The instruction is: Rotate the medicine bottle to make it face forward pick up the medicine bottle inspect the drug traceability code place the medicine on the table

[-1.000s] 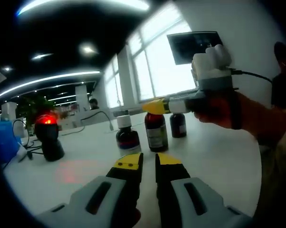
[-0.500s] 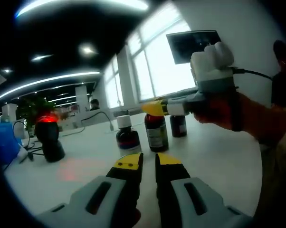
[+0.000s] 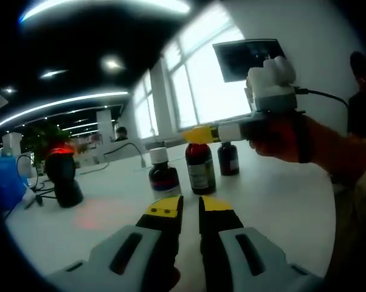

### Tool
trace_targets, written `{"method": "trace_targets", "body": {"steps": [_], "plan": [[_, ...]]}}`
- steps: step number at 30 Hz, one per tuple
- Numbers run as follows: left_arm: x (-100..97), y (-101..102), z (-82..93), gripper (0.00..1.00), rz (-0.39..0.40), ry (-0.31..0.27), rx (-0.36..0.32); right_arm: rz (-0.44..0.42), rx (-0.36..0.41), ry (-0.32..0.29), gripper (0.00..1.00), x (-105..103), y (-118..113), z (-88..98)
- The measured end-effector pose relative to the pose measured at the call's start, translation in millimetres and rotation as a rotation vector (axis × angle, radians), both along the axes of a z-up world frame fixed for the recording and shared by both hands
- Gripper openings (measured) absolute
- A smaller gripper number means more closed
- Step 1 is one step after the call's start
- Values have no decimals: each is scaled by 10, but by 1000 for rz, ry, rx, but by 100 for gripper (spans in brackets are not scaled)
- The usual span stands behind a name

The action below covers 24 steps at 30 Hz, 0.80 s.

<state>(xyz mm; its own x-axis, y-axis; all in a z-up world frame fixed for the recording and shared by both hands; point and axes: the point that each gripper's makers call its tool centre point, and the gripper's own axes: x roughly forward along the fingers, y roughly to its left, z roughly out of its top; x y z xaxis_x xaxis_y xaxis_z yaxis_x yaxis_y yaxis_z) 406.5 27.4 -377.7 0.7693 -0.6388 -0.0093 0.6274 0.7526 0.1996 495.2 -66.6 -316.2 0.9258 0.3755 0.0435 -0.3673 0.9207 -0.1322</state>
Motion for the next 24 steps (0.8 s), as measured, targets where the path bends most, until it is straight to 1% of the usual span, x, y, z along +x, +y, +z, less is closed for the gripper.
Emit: {"method": "trace_targets", "body": {"steps": [4, 5, 6, 10, 13, 15, 17, 19, 24], "plan": [[8, 4, -1, 4, 1, 0, 0, 65, 80, 26, 21, 3, 12, 22], [8, 4, -1, 4, 1, 1, 1, 81, 112, 38, 21, 26, -5, 34], [8, 5, -1, 4, 1, 0, 1, 88, 126, 41, 21, 22, -21, 39], [9, 6, -4, 4, 2, 1, 2, 105, 136, 49, 21, 41, -63, 32], [11, 6, -5, 4, 2, 1, 2, 159, 172, 74, 21, 55, -45, 21], [13, 7, -6, 4, 3, 1, 3, 204, 183, 99, 20, 45, -6, -6], [14, 6, -6, 4, 3, 1, 3, 201, 182, 101, 20, 67, -14, -15], [15, 7, -7, 4, 4, 1, 3, 207, 174, 99, 19, 45, 10, -20], [17, 7, -7, 4, 4, 2, 3, 233, 187, 111, 17, 38, 53, -25]]}}
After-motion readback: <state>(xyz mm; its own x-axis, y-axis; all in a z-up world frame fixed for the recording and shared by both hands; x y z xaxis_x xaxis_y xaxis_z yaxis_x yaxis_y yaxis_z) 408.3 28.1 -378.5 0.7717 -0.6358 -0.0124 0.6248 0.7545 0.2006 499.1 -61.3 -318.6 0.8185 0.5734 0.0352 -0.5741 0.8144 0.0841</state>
